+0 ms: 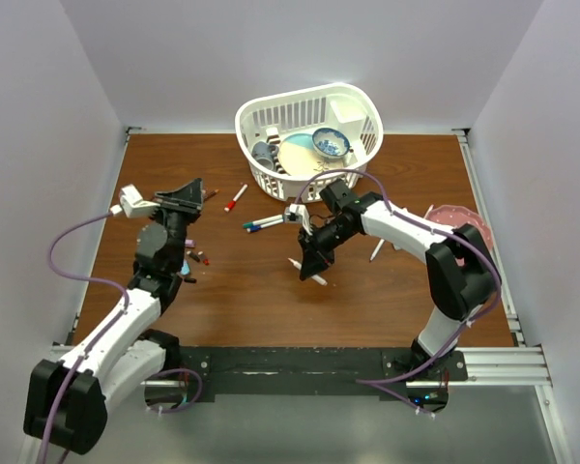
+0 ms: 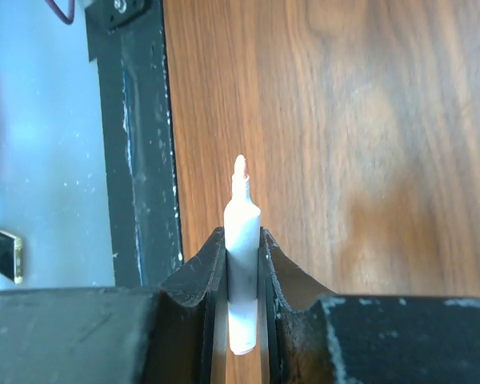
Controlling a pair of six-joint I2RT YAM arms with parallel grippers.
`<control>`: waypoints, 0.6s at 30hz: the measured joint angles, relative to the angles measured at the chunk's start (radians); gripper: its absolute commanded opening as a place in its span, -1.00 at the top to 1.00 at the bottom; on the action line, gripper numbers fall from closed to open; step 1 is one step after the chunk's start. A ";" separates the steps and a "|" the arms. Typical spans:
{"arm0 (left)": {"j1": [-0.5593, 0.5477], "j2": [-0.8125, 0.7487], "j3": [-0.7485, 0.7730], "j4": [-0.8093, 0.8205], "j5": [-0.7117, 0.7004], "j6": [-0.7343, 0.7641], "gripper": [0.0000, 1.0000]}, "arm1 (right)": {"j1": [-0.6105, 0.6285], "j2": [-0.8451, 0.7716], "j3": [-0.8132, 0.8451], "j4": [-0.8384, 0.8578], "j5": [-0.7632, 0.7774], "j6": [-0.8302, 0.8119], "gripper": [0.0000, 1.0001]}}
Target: Open the pen caps
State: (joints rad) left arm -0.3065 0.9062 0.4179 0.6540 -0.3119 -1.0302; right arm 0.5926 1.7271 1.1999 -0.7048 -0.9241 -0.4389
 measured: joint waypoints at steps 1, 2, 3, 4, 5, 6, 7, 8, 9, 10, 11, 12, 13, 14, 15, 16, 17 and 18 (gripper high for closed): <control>0.020 -0.016 0.013 -0.041 -0.005 0.004 1.00 | 0.000 0.000 0.000 -0.005 0.011 0.000 1.00; 0.034 -0.027 0.025 -0.095 -0.007 0.007 1.00 | 0.000 -0.003 0.000 -0.006 0.033 0.001 1.00; 0.041 -0.029 0.039 -0.152 -0.005 0.013 1.00 | 0.000 -0.007 -0.002 -0.005 0.064 0.005 1.00; 0.044 -0.025 0.055 -0.222 0.000 0.021 1.00 | -0.002 -0.016 -0.006 0.002 0.098 0.009 1.00; 0.045 -0.018 0.069 -0.295 0.006 0.026 1.00 | -0.005 -0.028 -0.013 0.010 0.129 0.012 1.00; 0.046 -0.008 0.079 -0.365 0.013 0.029 1.00 | -0.013 -0.053 -0.026 0.024 0.173 0.019 1.00; 0.046 0.000 0.083 -0.436 0.019 0.033 1.00 | -0.026 -0.078 -0.035 0.028 0.202 0.024 1.00; 0.048 0.007 0.083 -0.509 0.021 0.038 1.00 | -0.046 -0.105 -0.042 0.034 0.227 0.030 1.00; 0.052 0.014 0.082 -0.580 0.022 0.045 1.00 | -0.071 -0.129 -0.043 0.040 0.246 0.035 1.00; 0.058 0.018 0.078 -0.639 0.022 0.051 1.00 | -0.096 -0.149 -0.043 0.050 0.260 0.039 1.00; 0.065 0.019 0.071 -0.686 0.023 0.057 1.00 | -0.120 -0.165 -0.043 0.060 0.269 0.043 1.00; 0.073 0.019 0.061 -0.721 0.023 0.064 1.00 | -0.142 -0.177 -0.043 0.069 0.281 0.046 1.00; 0.082 0.019 0.049 -0.749 0.023 0.069 1.00 | -0.159 -0.182 -0.043 0.076 0.289 0.048 1.00; 0.090 0.020 0.036 -0.767 0.023 0.074 1.00 | -0.169 -0.184 -0.043 0.081 0.297 0.050 1.00; 0.097 0.026 0.027 -0.784 0.024 0.076 1.00 | -0.174 -0.183 -0.043 0.085 0.307 0.053 1.00; 0.103 0.033 0.023 -0.796 0.024 0.079 1.00 | -0.174 -0.182 -0.044 0.086 0.309 0.053 1.00; 0.111 0.048 0.021 -0.808 0.024 0.081 1.00 | -0.172 -0.180 -0.045 0.085 0.312 0.053 1.00; 0.117 0.067 0.021 -0.811 0.024 0.082 1.00 | -0.170 -0.180 -0.045 0.085 0.314 0.053 1.00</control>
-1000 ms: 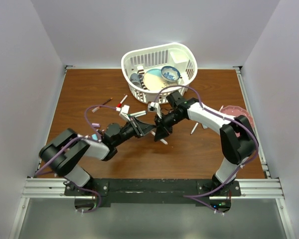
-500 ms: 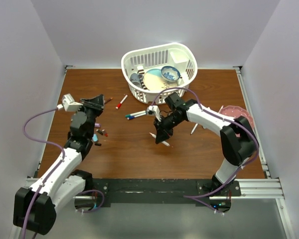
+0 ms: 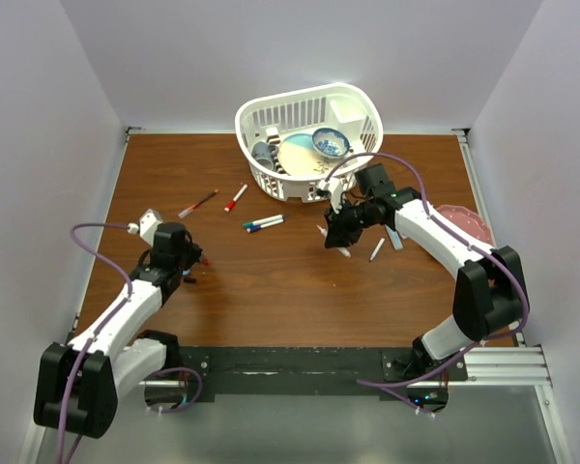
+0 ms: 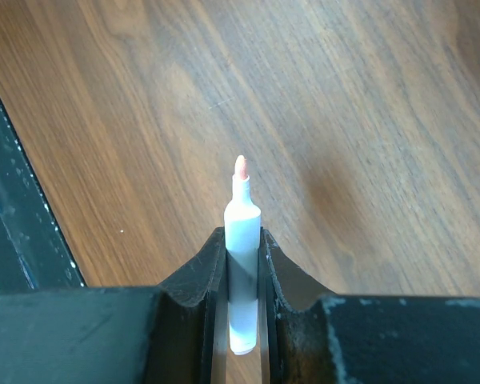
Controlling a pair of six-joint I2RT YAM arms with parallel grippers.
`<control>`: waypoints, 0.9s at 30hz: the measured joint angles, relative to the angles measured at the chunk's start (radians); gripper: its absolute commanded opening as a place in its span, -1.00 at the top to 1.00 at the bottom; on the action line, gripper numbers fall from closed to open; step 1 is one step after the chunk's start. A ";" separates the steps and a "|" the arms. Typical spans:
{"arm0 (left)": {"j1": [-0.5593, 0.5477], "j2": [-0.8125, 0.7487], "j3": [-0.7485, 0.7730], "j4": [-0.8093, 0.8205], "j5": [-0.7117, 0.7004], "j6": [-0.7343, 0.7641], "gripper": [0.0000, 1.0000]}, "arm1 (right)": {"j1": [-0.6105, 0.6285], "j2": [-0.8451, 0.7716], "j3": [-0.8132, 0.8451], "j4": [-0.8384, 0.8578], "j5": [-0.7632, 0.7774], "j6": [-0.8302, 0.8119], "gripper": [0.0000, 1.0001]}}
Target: Open the pen caps
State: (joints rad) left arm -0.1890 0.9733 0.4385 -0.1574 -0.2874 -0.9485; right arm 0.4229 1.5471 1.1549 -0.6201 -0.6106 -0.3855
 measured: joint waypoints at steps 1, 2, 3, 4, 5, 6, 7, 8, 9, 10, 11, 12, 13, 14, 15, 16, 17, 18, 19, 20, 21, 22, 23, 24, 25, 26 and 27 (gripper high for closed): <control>0.007 0.021 0.000 -0.001 0.000 0.000 1.00 | 0.002 0.001 0.000 0.000 0.001 0.000 1.00; 0.012 0.043 0.000 -0.004 0.000 0.000 0.99 | 0.002 0.002 0.000 0.000 0.003 0.000 1.00; 0.016 0.066 0.001 -0.009 0.000 0.000 0.93 | 0.002 0.002 0.000 0.000 0.007 0.000 1.00; 0.019 0.088 0.001 -0.015 0.000 0.000 0.90 | 0.002 0.002 0.000 0.000 0.012 0.000 1.00; 0.021 0.105 0.001 -0.021 0.000 0.000 0.87 | 0.000 0.002 0.000 0.000 0.018 0.000 1.00; 0.022 0.122 0.001 -0.026 0.000 0.000 0.82 | -0.004 0.002 0.000 0.000 0.020 0.000 1.00; 0.024 0.137 0.001 -0.031 0.001 0.000 0.81 | -0.007 0.002 0.000 0.000 0.023 0.000 1.00; 0.024 0.148 0.001 -0.035 0.001 0.000 0.78 | -0.012 0.002 0.000 0.000 0.026 0.000 1.00; 0.026 0.156 0.001 -0.038 0.001 0.000 0.65 | -0.016 0.002 0.000 0.000 0.026 0.000 1.00; 0.026 0.161 0.001 -0.039 0.000 0.000 0.58 | -0.019 0.003 0.000 0.000 0.027 0.000 1.00; 0.026 0.165 0.001 -0.040 0.001 0.000 0.47 | -0.022 0.003 0.000 0.000 0.027 0.000 1.00; 0.027 0.168 0.001 -0.040 0.001 0.000 0.29 | -0.025 0.003 0.000 0.000 0.029 0.000 1.00; 0.030 0.170 0.001 -0.040 0.001 0.002 0.22 | -0.027 0.003 0.000 0.000 0.033 0.000 1.00; 0.033 0.171 0.001 -0.040 0.000 0.006 0.18 | -0.031 0.004 0.000 0.000 0.037 0.000 1.00; 0.037 0.172 0.001 -0.040 0.000 0.007 0.03 | -0.033 0.004 0.000 0.000 0.040 0.000 1.00; 0.039 0.173 0.001 -0.041 0.000 0.009 0.01 | -0.035 0.004 0.000 0.000 0.043 0.000 1.00; 0.040 0.173 0.001 -0.042 -0.002 0.011 0.00 | -0.039 0.004 0.000 0.000 0.044 0.001 1.00; 0.041 0.173 0.003 -0.047 -0.004 0.010 -0.01 | -0.042 0.004 0.000 0.000 0.046 0.001 1.00; 0.043 0.173 0.010 -0.056 -0.007 0.010 -0.02 | -0.045 0.004 0.000 0.000 0.048 0.003 1.00; 0.044 0.173 0.013 -0.058 -0.008 0.010 -0.03 | -0.052 0.004 0.000 0.001 0.054 0.005 1.00; 0.045 0.173 0.020 -0.064 -0.010 0.010 -0.05 | -0.058 0.004 0.000 0.003 0.068 0.010 1.00; 0.045 0.173 0.027 -0.069 -0.011 0.010 -0.06 | -0.066 0.004 0.000 0.007 0.088 0.016 1.00; 0.045 0.170 0.033 -0.070 -0.012 0.010 -0.07 | -0.073 0.004 0.000 0.011 0.105 0.023 1.00; 0.045 0.163 0.039 -0.073 -0.012 0.010 -0.08 | -0.084 0.004 -0.002 0.019 0.131 0.032 1.00; 0.045 0.153 0.043 -0.077 -0.012 0.011 -0.09 | -0.094 0.006 -0.003 0.026 0.156 0.039 1.00; 0.045 0.134 0.047 -0.082 -0.010 0.012 -0.14 | -0.108 0.010 -0.004 0.036 0.191 0.046 1.00; 0.045 0.116 0.052 -0.088 -0.008 0.018 -0.15 | -0.120 0.016 -0.005 0.047 0.225 0.051 1.00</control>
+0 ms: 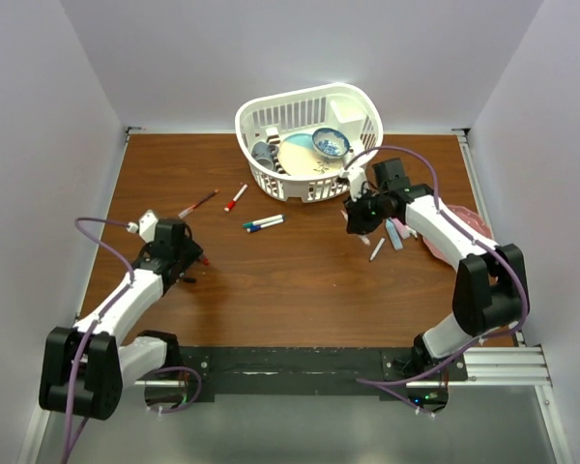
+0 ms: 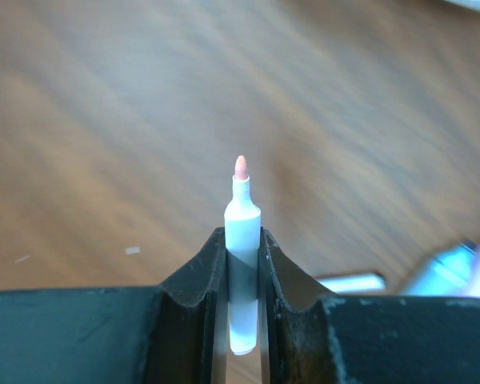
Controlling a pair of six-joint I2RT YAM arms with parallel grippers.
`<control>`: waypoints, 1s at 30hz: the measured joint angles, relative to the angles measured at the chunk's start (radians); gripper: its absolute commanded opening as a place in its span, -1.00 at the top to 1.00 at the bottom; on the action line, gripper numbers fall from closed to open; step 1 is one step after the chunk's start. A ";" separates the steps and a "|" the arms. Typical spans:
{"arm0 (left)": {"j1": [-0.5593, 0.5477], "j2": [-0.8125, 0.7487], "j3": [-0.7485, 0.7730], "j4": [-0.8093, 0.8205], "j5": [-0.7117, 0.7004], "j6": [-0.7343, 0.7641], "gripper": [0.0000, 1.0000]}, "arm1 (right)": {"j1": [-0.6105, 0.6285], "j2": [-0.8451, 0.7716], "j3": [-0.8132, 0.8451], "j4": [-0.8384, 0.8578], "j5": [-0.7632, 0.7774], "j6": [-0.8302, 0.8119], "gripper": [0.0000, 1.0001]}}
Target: Open the pen caps
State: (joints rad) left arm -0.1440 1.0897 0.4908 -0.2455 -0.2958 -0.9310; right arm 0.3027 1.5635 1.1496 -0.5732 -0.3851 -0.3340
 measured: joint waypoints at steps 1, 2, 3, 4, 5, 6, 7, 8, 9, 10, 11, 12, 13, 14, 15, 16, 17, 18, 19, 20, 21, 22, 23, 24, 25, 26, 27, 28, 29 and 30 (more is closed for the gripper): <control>0.000 -0.016 0.006 -0.006 0.003 0.005 -0.21 | -0.011 0.006 -0.001 0.008 0.030 0.002 1.00; 0.000 -0.035 0.014 -0.011 0.008 0.013 -0.22 | -0.026 0.016 -0.002 0.016 0.064 0.005 1.00; 0.000 -0.057 0.024 -0.015 0.013 0.029 -0.38 | -0.040 0.027 -0.005 0.025 0.102 0.005 0.98; 0.000 -0.080 0.037 -0.018 0.020 0.042 -0.40 | -0.056 0.036 -0.008 0.031 0.136 0.005 0.97; 0.000 -0.104 0.049 -0.020 0.029 0.067 -0.49 | -0.074 0.045 -0.011 0.036 0.167 0.005 0.94; 0.000 -0.128 0.062 -0.019 0.039 0.095 -0.64 | -0.091 0.053 -0.013 0.040 0.196 0.005 0.92; 0.000 -0.153 0.075 -0.015 0.051 0.127 -0.67 | -0.108 0.060 -0.013 0.042 0.220 0.005 0.90; 0.001 -0.179 0.085 -0.006 0.080 0.175 -0.72 | -0.129 0.067 -0.013 0.045 0.240 0.005 0.88; 0.003 -0.203 0.094 0.005 0.116 0.221 -0.75 | -0.144 0.072 -0.013 0.047 0.251 0.005 0.87; 0.003 -0.222 0.100 0.017 0.154 0.255 -0.77 | -0.166 0.079 -0.013 0.048 0.265 0.005 0.85; 0.005 -0.244 0.105 0.030 0.208 0.305 -0.79 | -0.184 0.086 -0.013 0.048 0.272 0.005 0.83; 0.005 -0.263 0.110 0.043 0.254 0.351 -0.80 | -0.202 0.094 -0.013 0.048 0.276 0.005 0.82; 0.004 -0.280 0.116 0.053 0.297 0.392 -0.81 | -0.217 0.102 -0.013 0.047 0.280 0.005 0.78; 0.004 -0.297 0.121 0.061 0.330 0.441 -0.82 | -0.230 0.113 -0.013 0.047 0.282 0.005 0.76; 0.005 -0.305 0.122 0.067 0.343 0.466 -0.82 | -0.237 0.122 -0.013 0.046 0.282 0.005 0.74; 0.005 -0.316 0.123 0.076 0.349 0.504 -0.82 | -0.243 0.136 -0.013 0.045 0.281 0.006 0.70; 0.005 -0.319 0.123 0.080 0.352 0.522 -0.82 | -0.243 0.148 -0.013 0.042 0.280 0.008 0.67; 0.005 -0.320 0.122 0.082 0.353 0.542 -0.82 | -0.242 0.163 -0.013 0.037 0.277 0.010 0.63; 0.005 -0.317 0.122 0.082 0.356 0.559 -0.82 | -0.241 0.174 -0.013 0.033 0.272 0.013 0.60; 0.005 -0.313 0.123 0.082 0.359 0.576 -0.82 | -0.240 0.185 -0.013 0.028 0.267 0.015 0.57; 0.005 -0.309 0.123 0.081 0.362 0.586 -0.81 | -0.239 0.188 -0.013 0.027 0.266 0.016 0.57; 0.005 -0.307 0.122 0.081 0.364 0.595 -0.82 | -0.237 0.192 -0.013 0.024 0.263 0.019 0.57; 0.005 -0.307 0.123 0.080 0.364 0.603 -0.82 | -0.237 0.193 -0.013 0.024 0.262 0.020 0.55; 0.005 -0.307 0.122 0.080 0.364 0.610 -0.82 | -0.237 0.193 -0.013 0.024 0.262 0.021 0.54; 0.005 -0.309 0.123 0.080 0.364 0.613 -0.82 | -0.237 0.193 -0.013 0.023 0.262 0.021 0.50; 0.005 -0.309 0.123 0.080 0.365 0.615 -0.82 | -0.238 0.193 -0.013 0.023 0.262 0.023 0.49; 0.005 -0.309 0.123 0.080 0.366 0.618 -0.82 | -0.238 0.193 -0.013 0.023 0.262 0.024 0.46; 0.005 -0.310 0.123 0.080 0.367 0.621 -0.82 | -0.238 0.193 -0.013 0.023 0.262 0.025 0.46; 0.005 -0.310 0.122 0.080 0.367 0.622 -0.81 | -0.238 0.193 -0.013 0.023 0.262 0.027 0.45; 0.005 -0.310 0.122 0.080 0.367 0.623 -0.82 | -0.237 0.193 -0.013 0.023 0.261 0.028 0.43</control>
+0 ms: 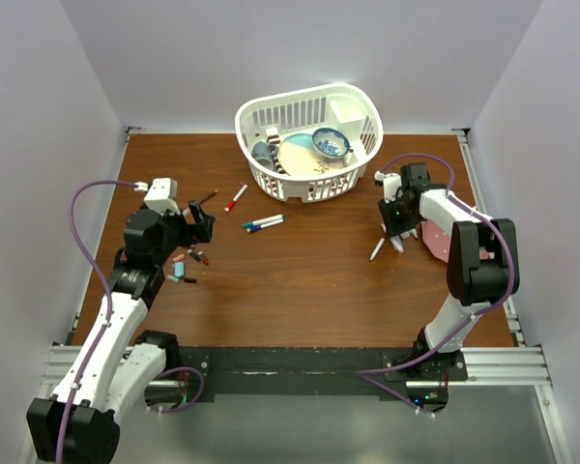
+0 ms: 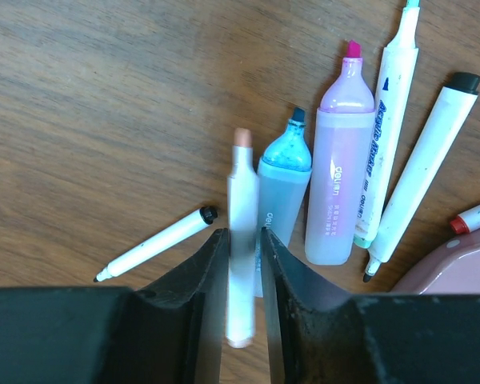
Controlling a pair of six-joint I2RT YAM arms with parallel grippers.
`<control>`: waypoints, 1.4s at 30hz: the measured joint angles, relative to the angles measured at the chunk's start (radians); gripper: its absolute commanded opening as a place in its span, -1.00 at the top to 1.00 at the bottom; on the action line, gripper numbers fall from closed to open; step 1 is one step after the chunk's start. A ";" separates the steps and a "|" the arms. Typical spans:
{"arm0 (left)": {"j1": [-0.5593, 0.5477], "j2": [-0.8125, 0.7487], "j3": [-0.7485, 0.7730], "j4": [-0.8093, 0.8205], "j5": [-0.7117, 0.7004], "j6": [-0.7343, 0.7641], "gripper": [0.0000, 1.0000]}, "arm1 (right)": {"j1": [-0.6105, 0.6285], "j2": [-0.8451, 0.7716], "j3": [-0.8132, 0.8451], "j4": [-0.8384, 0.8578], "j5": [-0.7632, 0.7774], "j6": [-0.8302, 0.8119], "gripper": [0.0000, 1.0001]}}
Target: Open the pen caps
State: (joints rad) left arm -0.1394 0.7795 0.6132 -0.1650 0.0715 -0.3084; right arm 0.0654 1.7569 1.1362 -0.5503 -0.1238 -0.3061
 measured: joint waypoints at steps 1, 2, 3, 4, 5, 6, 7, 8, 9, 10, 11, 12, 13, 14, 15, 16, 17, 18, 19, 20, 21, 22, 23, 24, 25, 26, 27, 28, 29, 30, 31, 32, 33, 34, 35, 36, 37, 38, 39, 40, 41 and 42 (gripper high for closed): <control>0.000 0.000 0.000 0.000 0.000 0.003 -0.82 | 0.000 0.000 0.000 0.000 0.000 0.001 0.43; 0.000 0.000 0.000 0.000 0.000 0.005 -0.82 | 0.000 0.000 0.000 0.000 0.000 0.001 0.43; 0.000 0.000 0.000 0.000 0.000 0.006 -0.82 | 0.000 0.000 0.000 -0.001 0.000 0.001 0.43; 0.000 0.000 0.000 0.000 0.000 0.006 -0.81 | 0.000 0.000 0.000 -0.001 0.000 0.002 0.43; 0.000 0.000 0.000 0.000 0.000 0.006 -0.82 | 0.000 0.000 0.000 0.000 0.000 0.002 0.44; 0.000 0.000 0.000 0.000 0.000 0.006 -0.82 | 0.000 0.000 0.000 -0.001 0.000 0.002 0.43; 0.000 0.000 0.000 0.000 0.000 0.006 -0.82 | 0.000 0.000 0.000 -0.001 0.000 0.003 0.43; 0.000 0.000 0.000 0.000 0.000 0.006 -0.82 | 0.000 0.000 0.000 -0.001 0.000 0.003 0.43; 0.000 0.000 0.000 0.000 0.000 0.006 -0.82 | 0.000 0.000 0.000 -0.001 0.000 0.003 0.43; 0.000 0.000 0.000 0.000 0.000 0.006 -0.82 | 0.000 0.000 0.000 -0.001 0.000 0.003 0.43; 0.000 0.000 0.000 0.000 0.000 0.006 -0.81 | 0.000 0.000 0.000 -0.001 0.000 0.003 0.42; 0.000 0.000 0.000 0.000 0.000 0.006 -0.82 | 0.000 0.000 0.000 -0.001 0.000 0.003 0.41; 0.000 0.000 0.000 0.000 0.000 0.006 -0.82 | 0.000 0.000 0.000 -0.001 0.000 0.003 0.39; 0.000 0.000 0.000 0.000 0.001 0.006 -0.82 | 0.000 -0.002 0.000 -0.002 -0.001 0.003 0.36; 0.000 0.000 0.000 0.000 0.001 0.006 -0.82 | 0.000 -0.004 0.000 -0.003 -0.002 0.004 0.33; 0.000 0.000 0.000 0.000 0.002 0.006 -0.82 | 0.000 -0.008 0.000 -0.003 -0.002 0.004 0.30; 0.000 0.000 0.000 0.000 0.004 0.006 -0.82 | 0.000 -0.014 0.000 -0.004 -0.003 0.003 0.27; 0.000 0.000 0.000 0.000 0.005 0.006 -0.82 | 0.000 -0.025 0.000 -0.004 -0.004 0.003 0.26; 0.000 0.000 0.000 0.000 0.006 0.006 -0.82 | 0.000 -0.034 0.000 -0.003 -0.006 0.003 0.26; 0.000 0.001 0.000 0.000 0.008 0.006 -0.82 | 0.000 -0.047 0.000 -0.003 -0.010 0.002 0.26; 0.000 0.002 0.000 0.000 0.010 0.006 -0.83 | 0.000 -0.062 0.000 -0.003 -0.016 0.002 0.26; 0.000 0.003 0.000 0.000 0.012 0.006 -0.82 | 0.000 -0.077 0.000 -0.003 -0.025 0.000 0.26; 0.000 0.004 0.000 0.000 0.013 0.006 -0.83 | 0.000 -0.092 0.000 -0.003 -0.031 -0.001 0.25; 0.000 0.005 0.000 0.000 0.015 0.006 -0.83 | 0.000 -0.105 0.000 -0.002 -0.039 -0.002 0.25; 0.000 0.006 0.000 0.000 0.016 0.006 -0.83 | 0.000 -0.116 0.000 -0.002 -0.050 -0.005 0.25; 0.000 0.008 0.000 0.000 0.019 0.006 -0.83 | 0.000 -0.126 0.000 -0.002 -0.061 -0.008 0.25; 0.000 0.008 0.000 0.000 0.021 0.006 -0.83 | 0.000 -0.136 -0.001 -0.002 -0.078 -0.014 0.24; 0.000 0.009 0.000 0.000 0.024 0.006 -0.83 | 0.000 -0.144 -0.002 -0.003 -0.095 -0.021 0.21; 0.000 0.010 0.000 0.000 0.026 0.006 -0.83 | 0.000 -0.156 -0.003 -0.005 -0.122 -0.032 0.18; 0.000 0.012 0.000 0.000 0.029 0.006 -0.83 | 0.000 -0.169 -0.007 -0.010 -0.159 -0.050 0.15; 0.000 0.014 0.000 0.000 0.031 0.006 -0.84 | -0.001 -0.183 -0.010 -0.019 -0.198 -0.073 0.10; 0.000 0.019 0.000 0.000 0.033 0.006 -0.84 | 0.000 -0.199 -0.011 -0.033 -0.243 -0.098 0.07; 0.000 0.022 0.000 0.000 0.035 0.006 -0.85 | 0.000 -0.216 -0.015 -0.047 -0.301 -0.130 0.04; 0.000 0.026 0.000 0.000 0.038 0.006 -0.86 | 0.000 -0.231 -0.016 -0.063 -0.352 -0.156 0.01; 0.000 0.031 0.000 0.000 0.041 0.006 -0.86 | 0.000 -0.251 -0.017 -0.085 -0.413 -0.193 -0.04; 0.000 0.035 0.000 0.000 0.045 0.006 -0.86 | 0.000 -0.273 -0.019 -0.103 -0.476 -0.229 -0.07; 0.000 0.040 0.000 0.001 0.051 0.006 -0.86 | 0.000 -0.294 -0.022 -0.122 -0.534 -0.263 -0.11; 0.000 0.046 0.000 0.001 0.057 0.005 -0.86 | 0.000 -0.317 -0.026 -0.137 -0.586 -0.294 -0.18; 0.000 0.053 0.000 0.001 0.063 0.005 -0.86 | 0.002 -0.339 -0.030 -0.151 -0.634 -0.325 -0.22; 0.000 0.060 0.000 0.003 0.073 0.005 -0.87 | 0.006 -0.359 -0.035 -0.162 -0.673 -0.351 -0.27; 0.000 0.067 0.000 0.005 0.082 0.004 -0.87 | 0.008 -0.374 -0.040 -0.166 -0.702 -0.372 -0.32; 0.000 0.076 0.000 0.009 0.095 0.002 -0.87 | 0.015 -0.393 -0.048 -0.170 -0.735 -0.404 -0.40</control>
State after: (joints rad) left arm -0.1394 0.8558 0.6132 -0.1562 0.1661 -0.3069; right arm 0.0803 1.3640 1.0878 -0.7204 -0.8589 -0.7105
